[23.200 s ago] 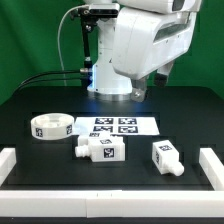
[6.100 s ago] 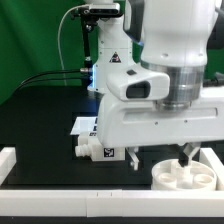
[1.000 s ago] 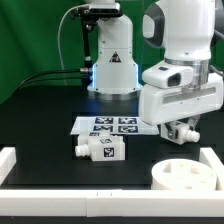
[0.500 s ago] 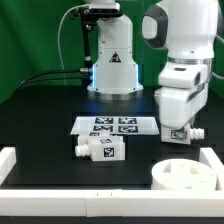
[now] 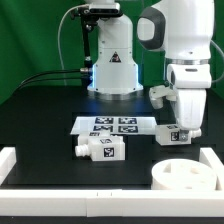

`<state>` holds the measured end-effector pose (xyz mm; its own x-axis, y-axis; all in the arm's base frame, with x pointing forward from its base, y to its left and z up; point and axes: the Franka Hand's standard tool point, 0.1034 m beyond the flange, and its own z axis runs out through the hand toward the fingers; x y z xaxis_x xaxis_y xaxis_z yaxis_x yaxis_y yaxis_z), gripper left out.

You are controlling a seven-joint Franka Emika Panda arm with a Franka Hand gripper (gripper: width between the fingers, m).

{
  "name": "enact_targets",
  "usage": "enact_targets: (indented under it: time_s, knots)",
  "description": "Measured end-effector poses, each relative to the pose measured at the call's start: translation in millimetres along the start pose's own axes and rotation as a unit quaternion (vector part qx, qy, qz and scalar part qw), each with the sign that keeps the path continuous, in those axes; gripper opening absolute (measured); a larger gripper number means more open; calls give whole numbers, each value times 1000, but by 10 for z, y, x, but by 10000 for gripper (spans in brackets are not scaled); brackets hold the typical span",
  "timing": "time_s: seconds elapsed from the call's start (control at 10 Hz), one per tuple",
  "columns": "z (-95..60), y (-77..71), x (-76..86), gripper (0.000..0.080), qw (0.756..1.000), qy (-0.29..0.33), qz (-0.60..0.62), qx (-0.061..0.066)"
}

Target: Assemble stool

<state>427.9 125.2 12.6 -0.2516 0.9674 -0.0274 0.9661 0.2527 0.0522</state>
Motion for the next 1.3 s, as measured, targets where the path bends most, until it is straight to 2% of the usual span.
enact_targets:
  time_s: [0.2,0.4,0.6,0.7,0.9,1.0,1.1,1.2,1.3]
  knots:
    - [6,-47,75,323,986,-8,-166,0]
    - [15,-53,23,323,981,-10,-193,1]
    - [23,-71,2,323,965,-13,-261,2]
    - [21,-87,-11,323,950,-15,-311,3]
    - [25,-198,14,323,868,-22,-496,4]
    - [39,-212,1,323,853,-22,-522,4]
    - [39,-209,-13,425,852,-22,-523,4]
    - [42,-213,-13,425,851,-23,-524,4]
    - [44,-215,-14,564,854,-22,-519,4]
